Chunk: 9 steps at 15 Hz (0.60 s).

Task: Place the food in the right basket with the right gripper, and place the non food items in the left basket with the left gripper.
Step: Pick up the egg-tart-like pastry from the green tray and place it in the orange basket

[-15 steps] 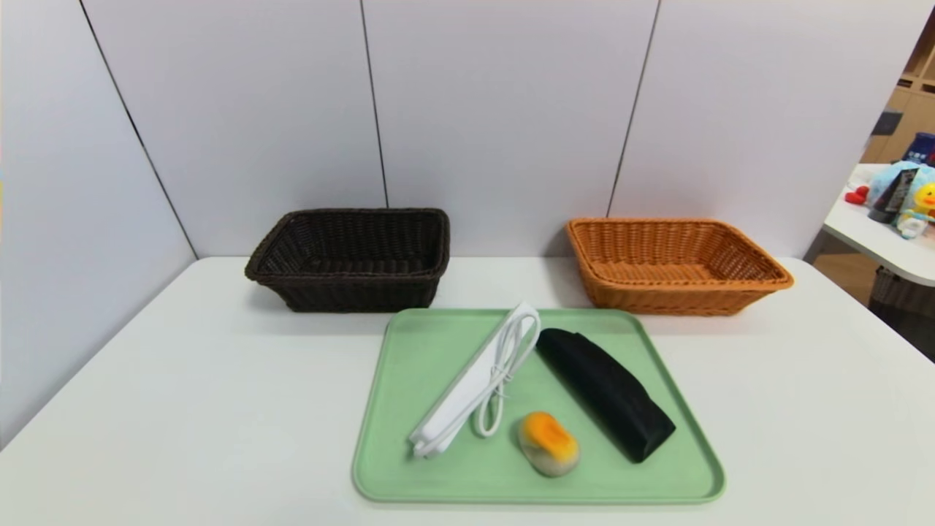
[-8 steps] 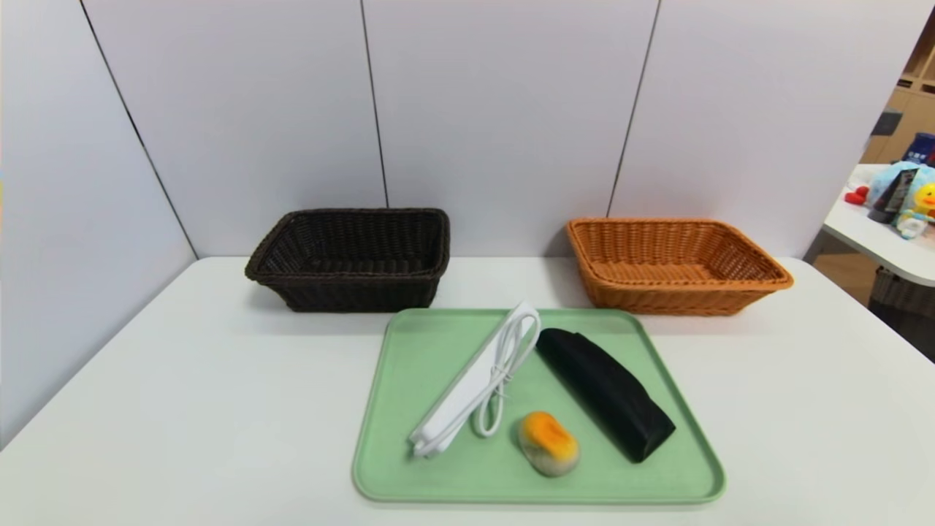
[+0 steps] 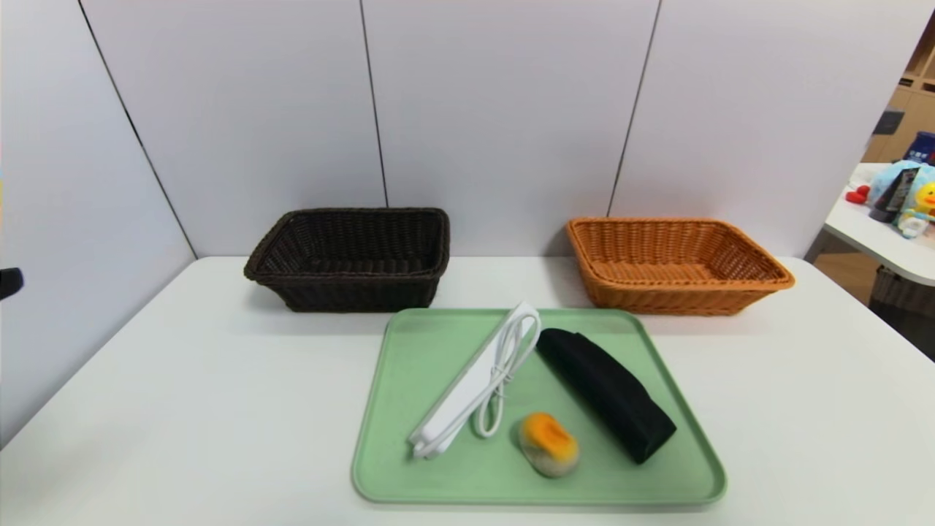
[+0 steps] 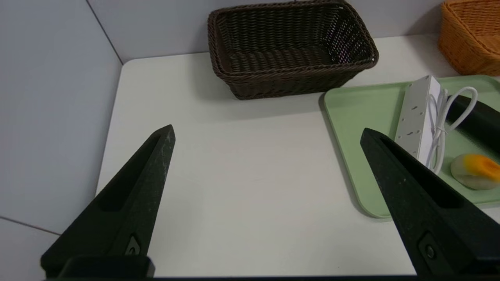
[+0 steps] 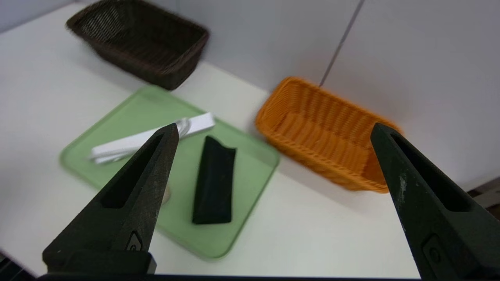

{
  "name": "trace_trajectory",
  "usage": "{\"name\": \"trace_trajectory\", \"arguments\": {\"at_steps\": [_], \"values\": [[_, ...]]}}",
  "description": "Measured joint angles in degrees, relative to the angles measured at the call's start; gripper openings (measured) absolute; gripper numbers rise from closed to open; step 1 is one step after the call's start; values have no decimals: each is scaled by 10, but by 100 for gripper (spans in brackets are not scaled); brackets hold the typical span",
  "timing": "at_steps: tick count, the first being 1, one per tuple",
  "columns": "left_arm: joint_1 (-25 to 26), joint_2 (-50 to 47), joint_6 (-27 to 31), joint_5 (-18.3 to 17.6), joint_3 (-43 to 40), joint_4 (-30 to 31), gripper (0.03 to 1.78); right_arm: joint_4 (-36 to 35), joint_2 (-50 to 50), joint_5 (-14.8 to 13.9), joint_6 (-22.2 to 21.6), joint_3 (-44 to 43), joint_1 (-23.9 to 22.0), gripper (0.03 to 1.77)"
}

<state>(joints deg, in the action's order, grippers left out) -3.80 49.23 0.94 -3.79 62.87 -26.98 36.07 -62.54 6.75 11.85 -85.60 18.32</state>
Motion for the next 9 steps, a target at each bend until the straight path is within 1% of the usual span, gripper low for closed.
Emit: {"name": "trace_trajectory", "arguments": {"at_steps": [1,2,4,7,9], "values": [[-17,13,-1,2,-2,-1,169,15,-31,-15,-10,-8,44,170],[-31,27,-3,4,-6,-2,169,25,-61,-27,-18,-13,77,170],[-44,55,-8,10,-16,0,169,37,-121,-42,-37,-15,137,170],[-50,91,-17,32,-29,6,169,56,-193,-44,-51,3,193,170],[-58,112,-22,49,-31,22,169,68,-237,-45,-57,9,212,170]]}}
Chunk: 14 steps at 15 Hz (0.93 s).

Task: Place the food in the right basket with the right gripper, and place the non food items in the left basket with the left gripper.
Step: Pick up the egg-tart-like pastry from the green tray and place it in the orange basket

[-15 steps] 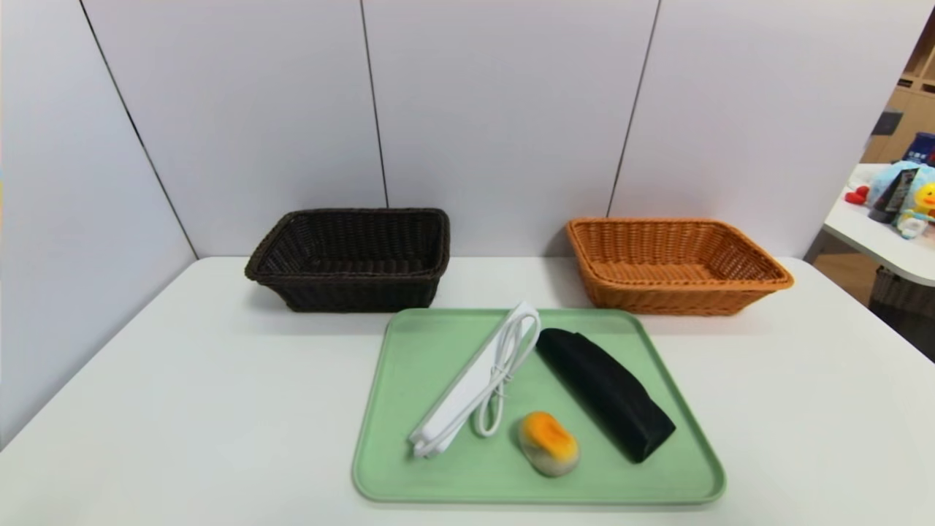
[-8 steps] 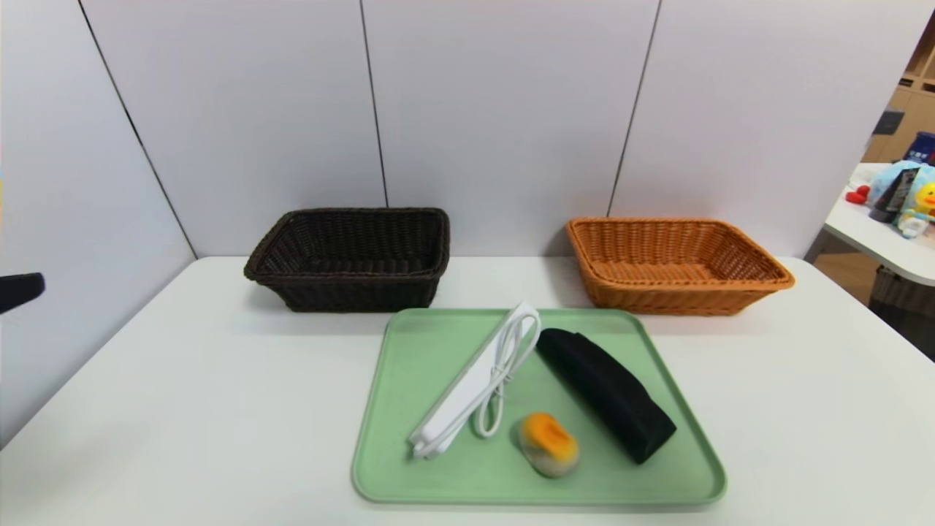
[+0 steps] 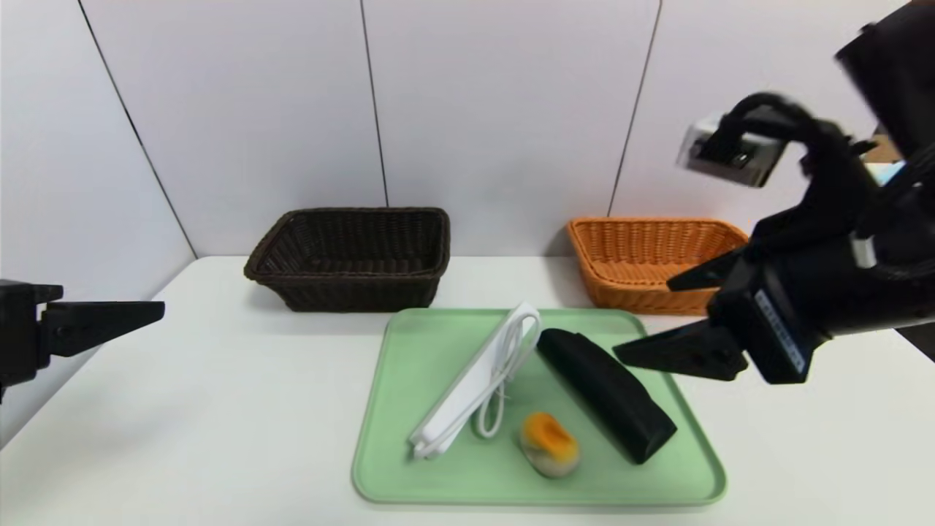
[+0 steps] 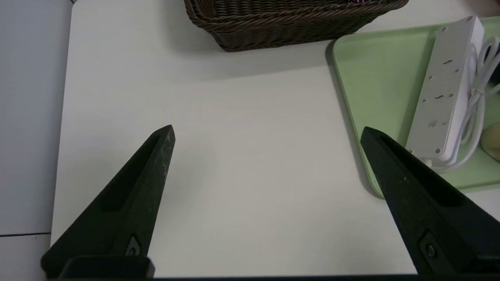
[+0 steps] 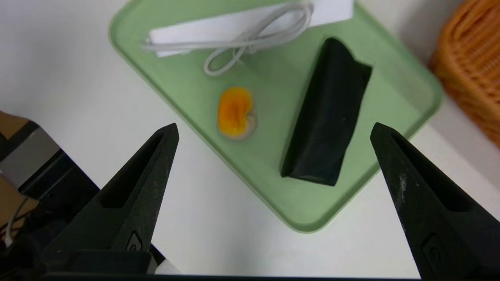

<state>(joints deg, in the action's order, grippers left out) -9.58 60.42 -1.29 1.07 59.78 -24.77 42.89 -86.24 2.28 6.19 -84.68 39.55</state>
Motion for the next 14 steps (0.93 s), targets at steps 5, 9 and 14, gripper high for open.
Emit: {"name": "trace_trajectory", "arguments": {"at_steps": [5,9,14], "values": [[-8,13,0,3,-5,-3,169,28,-97,-5,-11,14,31,170],[-11,10,0,4,-13,-4,169,22,-159,-14,-11,15,48,170],[-12,3,1,4,-27,-4,169,-17,-227,-15,-20,14,61,170]]}}
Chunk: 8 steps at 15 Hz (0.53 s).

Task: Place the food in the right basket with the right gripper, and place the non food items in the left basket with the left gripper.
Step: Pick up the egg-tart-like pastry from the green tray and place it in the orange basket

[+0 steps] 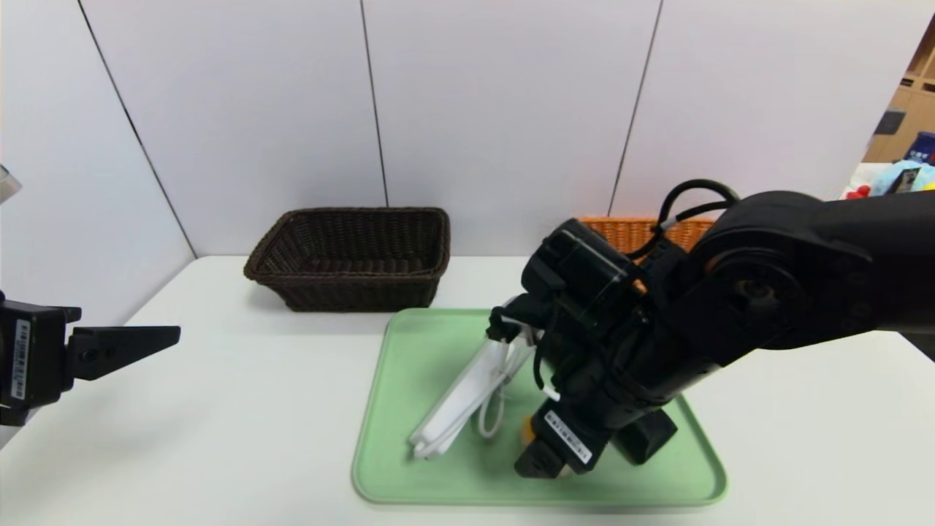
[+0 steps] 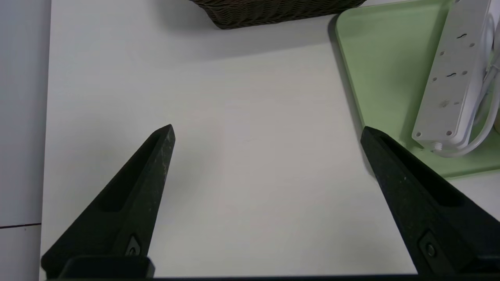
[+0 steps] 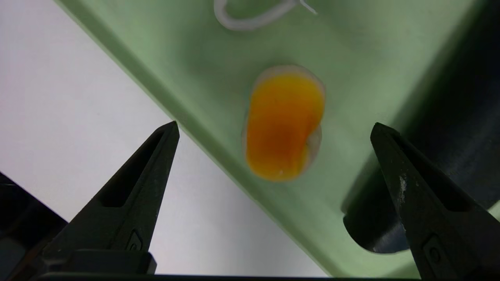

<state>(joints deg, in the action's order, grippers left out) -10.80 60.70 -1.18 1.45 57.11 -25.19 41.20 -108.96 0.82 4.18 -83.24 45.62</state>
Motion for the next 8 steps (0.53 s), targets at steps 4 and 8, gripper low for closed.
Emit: {"name": "trace_trajectory", "arguments": {"at_steps": [4,8], "values": [[0,-8,0,-2,-11,1,169,0,-30,-3,-4,-1,5,170],[0,-19,0,-2,-24,1,169,0,-46,-12,-12,-4,5,170]]}}
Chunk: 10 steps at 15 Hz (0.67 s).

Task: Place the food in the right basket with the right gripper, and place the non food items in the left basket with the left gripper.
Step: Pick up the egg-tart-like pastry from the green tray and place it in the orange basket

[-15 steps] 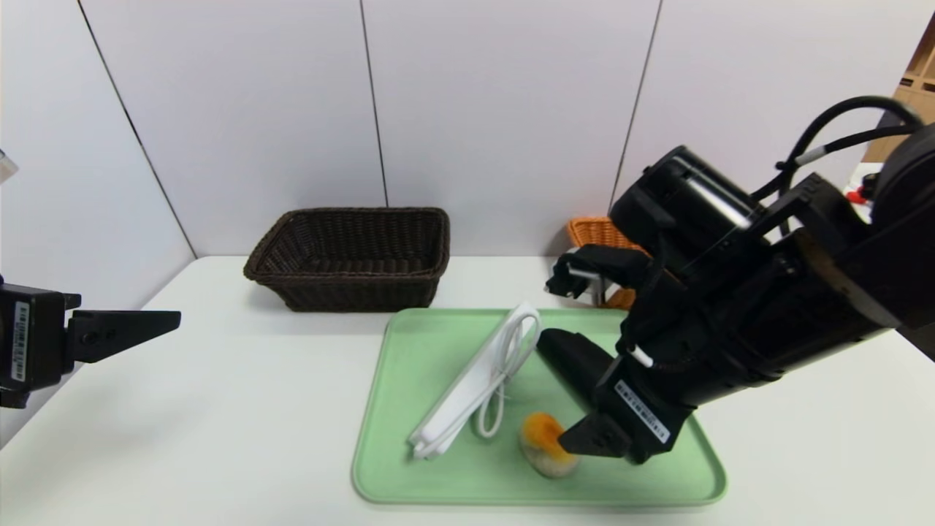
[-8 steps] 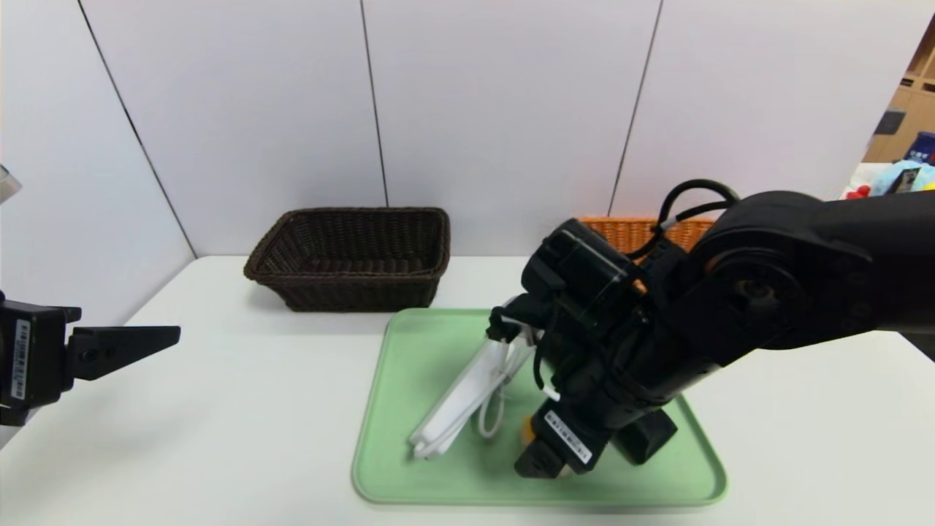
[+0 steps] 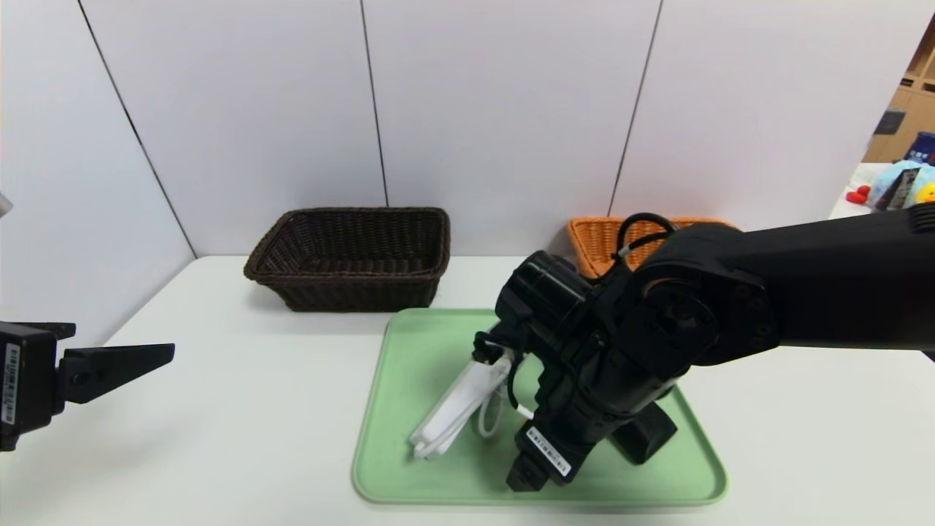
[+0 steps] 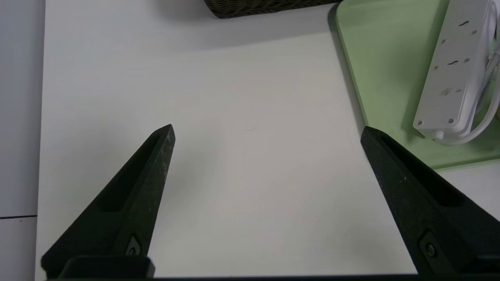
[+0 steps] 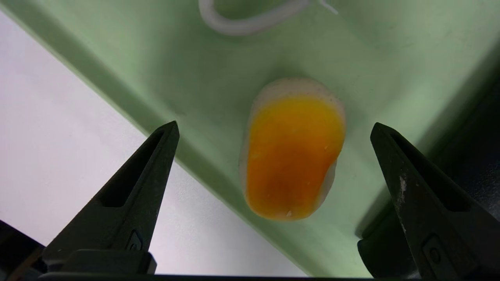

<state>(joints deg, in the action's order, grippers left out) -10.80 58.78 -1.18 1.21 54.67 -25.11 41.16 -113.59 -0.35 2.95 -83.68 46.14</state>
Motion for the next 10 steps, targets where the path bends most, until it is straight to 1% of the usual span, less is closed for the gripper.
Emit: {"name": "trace_trajectory", "arguments": {"at_steps": [2,3,4,6,7,9,10], "values": [[0,-3,0,-1,-3,0,169,0,-6,-2,-3,-2,-1,170],[0,-4,0,-1,-4,0,169,0,-7,-7,-5,-3,-2,162],[0,-5,0,-2,-4,0,169,1,-9,-12,-6,-3,-2,144],[0,-7,0,-2,-5,0,169,0,-10,-14,-8,-3,-2,114],[0,-7,0,-3,-6,0,169,-3,-10,-15,-10,-3,-2,102],[0,-7,-1,-3,-10,1,169,-13,-10,-30,-11,-2,0,82],[-1,-7,0,-3,-11,2,169,-17,-9,-34,-11,-1,0,69]]}}
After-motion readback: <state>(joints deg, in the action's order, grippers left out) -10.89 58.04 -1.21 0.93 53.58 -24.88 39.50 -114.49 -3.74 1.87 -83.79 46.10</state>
